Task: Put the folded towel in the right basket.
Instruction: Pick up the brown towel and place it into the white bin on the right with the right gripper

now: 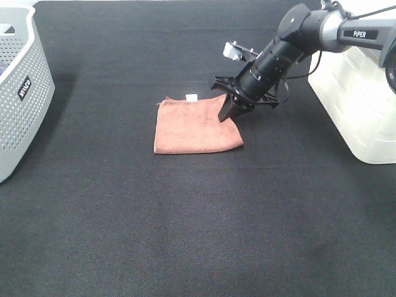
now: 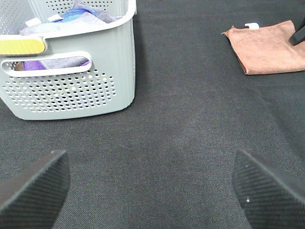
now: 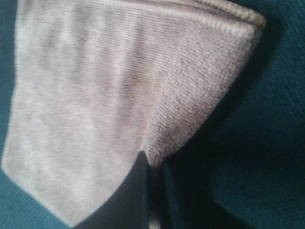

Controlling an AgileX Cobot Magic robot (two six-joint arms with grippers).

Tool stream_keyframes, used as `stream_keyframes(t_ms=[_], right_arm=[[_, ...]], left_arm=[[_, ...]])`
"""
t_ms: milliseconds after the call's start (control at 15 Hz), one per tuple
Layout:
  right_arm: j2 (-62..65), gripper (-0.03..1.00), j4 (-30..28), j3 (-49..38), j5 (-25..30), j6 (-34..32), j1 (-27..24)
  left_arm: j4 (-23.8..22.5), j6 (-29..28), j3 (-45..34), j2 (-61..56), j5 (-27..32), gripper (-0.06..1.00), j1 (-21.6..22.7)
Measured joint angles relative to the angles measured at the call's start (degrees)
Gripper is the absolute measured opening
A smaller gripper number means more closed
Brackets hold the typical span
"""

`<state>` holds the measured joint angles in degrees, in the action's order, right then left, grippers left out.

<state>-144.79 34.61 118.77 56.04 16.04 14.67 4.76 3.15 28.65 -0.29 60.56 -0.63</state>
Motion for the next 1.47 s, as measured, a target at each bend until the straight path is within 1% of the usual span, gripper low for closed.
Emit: stream_keyframes(t_ms=[333, 533, 733, 800, 1067, 1133, 1267, 1400, 1467], right_arm=[[2.8, 0.01, 0.2, 4.4, 5.2, -0.1, 0.0], [7.7, 0.01, -0.1, 8.5, 10.5, -0.1, 0.0], [13.1, 0.01, -3.6, 11.7, 12.8, -0.1, 0.0], [13.1, 0.01, -3.6, 11.7, 12.8, -0.1, 0.0], [21.3, 0.01, -14.3, 15.4, 13.5, -3.6, 0.0], [23.1, 0.01, -19.4, 16.4, 13.6, -5.5, 0.0], [25.2, 0.01, -25.8, 17.1, 13.6, -7.1, -0.5], [27.3, 0.01, -27.3, 17.1, 13.6, -7.7, -3.0], [27.3, 0.01, -27.3, 17.1, 13.6, -7.7, -3.0]], left_arm=[[0.0, 0.0, 0.0, 0.0, 0.0, 0.88, 0.0], [0.0, 0.0, 0.0, 0.0, 0.0, 0.88, 0.0], [0.0, 0.0, 0.0, 0.0, 0.0, 0.88, 0.0], [0.0, 0.0, 0.0, 0.0, 0.0, 0.88, 0.0], [0.0, 0.0, 0.0, 0.0, 0.0, 0.88, 0.0], [0.0, 0.0, 0.0, 0.0, 0.0, 0.88, 0.0], [0.0, 0.0, 0.0, 0.0, 0.0, 0.88, 0.0], [0.0, 0.0, 0.0, 0.0, 0.0, 0.88, 0.0], [0.0, 0.0, 0.0, 0.0, 0.0, 0.88, 0.0]])
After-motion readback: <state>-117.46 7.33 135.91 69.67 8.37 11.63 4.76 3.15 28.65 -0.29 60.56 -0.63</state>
